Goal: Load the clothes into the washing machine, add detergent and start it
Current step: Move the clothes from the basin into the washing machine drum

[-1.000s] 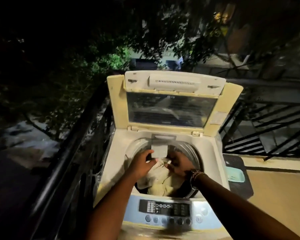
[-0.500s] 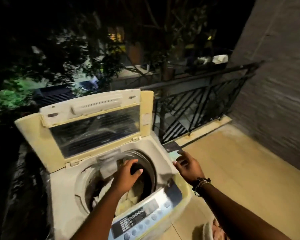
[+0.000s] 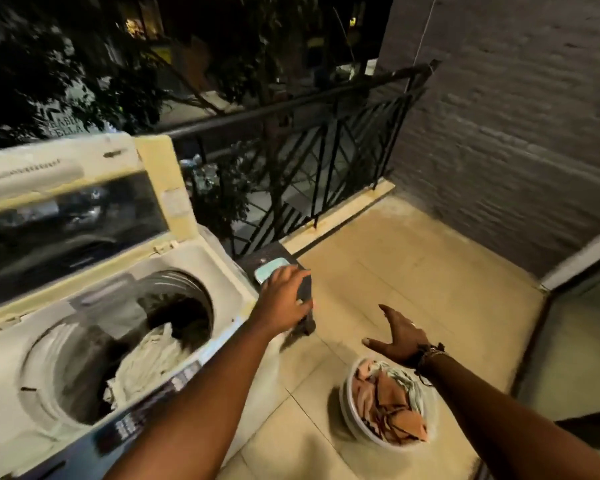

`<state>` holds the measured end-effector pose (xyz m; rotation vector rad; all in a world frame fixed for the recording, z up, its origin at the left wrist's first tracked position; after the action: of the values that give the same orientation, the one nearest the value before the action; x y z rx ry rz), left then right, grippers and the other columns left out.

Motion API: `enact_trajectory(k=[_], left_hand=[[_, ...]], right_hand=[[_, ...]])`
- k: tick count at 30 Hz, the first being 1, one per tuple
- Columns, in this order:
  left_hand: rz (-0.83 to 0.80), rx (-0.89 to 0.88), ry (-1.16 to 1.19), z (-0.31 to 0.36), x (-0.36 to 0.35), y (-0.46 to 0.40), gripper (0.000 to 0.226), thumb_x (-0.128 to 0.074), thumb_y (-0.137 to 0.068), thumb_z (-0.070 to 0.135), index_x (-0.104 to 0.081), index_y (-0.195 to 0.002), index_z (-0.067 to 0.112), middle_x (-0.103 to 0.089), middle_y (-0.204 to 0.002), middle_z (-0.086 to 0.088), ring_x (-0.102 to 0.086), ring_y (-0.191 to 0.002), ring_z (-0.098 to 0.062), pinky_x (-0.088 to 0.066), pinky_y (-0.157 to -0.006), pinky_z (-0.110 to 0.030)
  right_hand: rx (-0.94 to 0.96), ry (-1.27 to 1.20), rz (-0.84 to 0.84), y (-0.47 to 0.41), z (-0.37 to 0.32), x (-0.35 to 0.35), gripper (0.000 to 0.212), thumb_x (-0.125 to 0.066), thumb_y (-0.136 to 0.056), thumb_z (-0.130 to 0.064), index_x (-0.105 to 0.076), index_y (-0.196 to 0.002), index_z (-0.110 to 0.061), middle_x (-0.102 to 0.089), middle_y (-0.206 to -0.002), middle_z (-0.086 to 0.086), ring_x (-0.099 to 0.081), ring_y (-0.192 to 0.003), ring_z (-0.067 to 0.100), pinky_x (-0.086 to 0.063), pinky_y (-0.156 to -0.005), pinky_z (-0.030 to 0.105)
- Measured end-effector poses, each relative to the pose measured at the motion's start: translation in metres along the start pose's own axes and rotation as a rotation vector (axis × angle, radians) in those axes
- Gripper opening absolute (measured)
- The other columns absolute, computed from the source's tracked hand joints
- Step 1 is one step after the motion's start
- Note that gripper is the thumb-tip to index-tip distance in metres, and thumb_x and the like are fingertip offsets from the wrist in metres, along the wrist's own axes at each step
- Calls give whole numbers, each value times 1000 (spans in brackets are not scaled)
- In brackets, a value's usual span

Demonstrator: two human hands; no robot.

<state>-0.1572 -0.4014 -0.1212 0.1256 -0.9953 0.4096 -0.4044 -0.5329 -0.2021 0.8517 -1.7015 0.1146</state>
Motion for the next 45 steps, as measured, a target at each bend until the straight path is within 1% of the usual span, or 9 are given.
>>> enact_trajectory(k=[5,12,17,24,27,30,37,40,45], left_hand=[[-146,-89,-137,95,-113,-35,76,-67,-85,49,-36,-151,28,-30,-158,-5,-21,-148,-26,-19,-119,-45],[-364,-141,-166,145,-304,-30,79,-68,-78,48,-42,-148,21,-41,-151,-14,-36,-140,-36,-36,-113,-48],[-548,-125,-143,107,-448,-2,85,-48,-75,57,-44,-147,13,-50,-145,-18,-46,-133,-38,-38,-114,-46],[-649,-58,-100,14,-646,22,102,-85,-71,34,-30,-153,6,-22,-161,-24,-26,-147,-44,-36,-116,-56],[-611,-62,-171,-19,-702,26,120,-84,-69,45,-14,-157,2,-11,-164,-25,-14,-151,-43,-24,-121,-51],[-681,-110,-354,-50,-759,31,139,-81,-63,65,0,-158,1,-6,-164,-28,-4,-153,-45,-11,-125,-56],[-881,-14,-467,-82,-824,6,140,-88,-47,65,-13,-154,17,-15,-160,-19,-11,-148,-49,-13,-120,-63],[-824,-22,-497,-78,-813,-2,124,-89,-42,63,-34,-142,14,-33,-148,-18,-32,-134,-48,-33,-110,-59],[-705,-90,-473,-52,-773,-3,86,-85,-56,53,-54,-130,22,-45,-140,-10,-39,-127,-46,-41,-103,-55]], right_hand=[[29,-13,-17,-13,92,-12,113,-43,-64,-92,-19,-158,-33,-35,-160,6,-42,-141,33,-43,-109,52],[-2,-30,-238,-11,235,-107,113,-56,-65,-83,-25,-159,-28,-36,-157,14,-40,-140,38,-39,-112,49],[-63,-51,-351,-28,309,-197,109,-73,-72,-68,-23,-159,-25,-32,-159,16,-37,-142,40,-37,-115,49],[74,25,-348,-115,360,-351,99,-67,-76,-64,-31,-157,-20,-23,-163,23,-33,-143,50,-42,-110,58],[150,122,-315,-150,350,-401,95,-44,-84,-71,-16,-160,-21,-6,-168,18,-11,-152,48,-22,-118,62],[146,166,-354,-177,357,-456,102,-61,-85,-60,-4,-161,-25,4,-168,18,-5,-152,47,-24,-116,65],[63,165,-413,-224,383,-505,63,-42,-101,-48,-24,-157,-24,-27,-162,16,-29,-147,42,-19,-115,61],[101,140,-393,-224,383,-497,51,-43,-100,-46,-42,-147,-27,-44,-154,7,-43,-140,32,-20,-114,57],[86,129,-280,-204,371,-470,43,-58,-89,-50,-56,-129,-35,-69,-121,1,-64,-113,30,-40,-104,45]])
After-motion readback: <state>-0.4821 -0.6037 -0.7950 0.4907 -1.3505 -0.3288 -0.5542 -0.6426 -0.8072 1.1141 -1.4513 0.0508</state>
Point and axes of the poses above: each hand's wrist, its own y-axis away from the middle knuckle, its own x-axis out of the back of the hand, z = x × y, the point moved 10 cm from there along -y, towards the middle knuckle
